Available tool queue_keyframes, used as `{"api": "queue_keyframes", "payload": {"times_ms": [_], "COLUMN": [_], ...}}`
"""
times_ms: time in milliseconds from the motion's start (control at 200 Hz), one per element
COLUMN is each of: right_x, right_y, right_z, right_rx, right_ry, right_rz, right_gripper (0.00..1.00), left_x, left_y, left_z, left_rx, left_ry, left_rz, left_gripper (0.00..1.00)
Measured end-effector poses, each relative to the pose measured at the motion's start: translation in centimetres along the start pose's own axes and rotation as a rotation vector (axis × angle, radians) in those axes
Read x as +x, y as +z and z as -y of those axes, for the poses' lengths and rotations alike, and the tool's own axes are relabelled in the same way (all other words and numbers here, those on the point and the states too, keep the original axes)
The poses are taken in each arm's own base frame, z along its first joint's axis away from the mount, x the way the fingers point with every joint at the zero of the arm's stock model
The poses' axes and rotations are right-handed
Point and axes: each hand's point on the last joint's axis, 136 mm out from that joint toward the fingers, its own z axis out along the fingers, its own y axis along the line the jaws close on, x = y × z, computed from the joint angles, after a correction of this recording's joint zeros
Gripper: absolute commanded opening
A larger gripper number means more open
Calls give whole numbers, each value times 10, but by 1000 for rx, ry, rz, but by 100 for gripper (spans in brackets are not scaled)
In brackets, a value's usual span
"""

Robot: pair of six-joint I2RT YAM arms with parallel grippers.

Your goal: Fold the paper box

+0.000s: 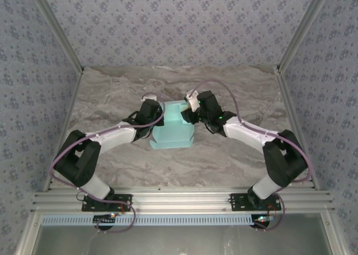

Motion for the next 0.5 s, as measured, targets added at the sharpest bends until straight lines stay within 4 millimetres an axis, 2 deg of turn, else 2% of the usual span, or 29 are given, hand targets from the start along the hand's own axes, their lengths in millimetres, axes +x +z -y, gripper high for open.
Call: {"api": "queue_keyframes", "payload": {"times_ms": [95,410,500], "right_x": [8,11,14], "right_y": [6,22,31], "right_z": [2,13,18], "right_rx": [7,68,124], "right_ry": [1,9,15], "right_rz": [-21,-13,-14], "right_gripper": [43,40,32], "left_x": [-1,-2,-2], "left_y": [0,-2,-5], "left_z": [-2,1,8], "left_rx": [-15,-37,-40], "left_ry": [-10,-32,-19], "left_rz": [7,36,57], "left_gripper": [0,0,0]}}
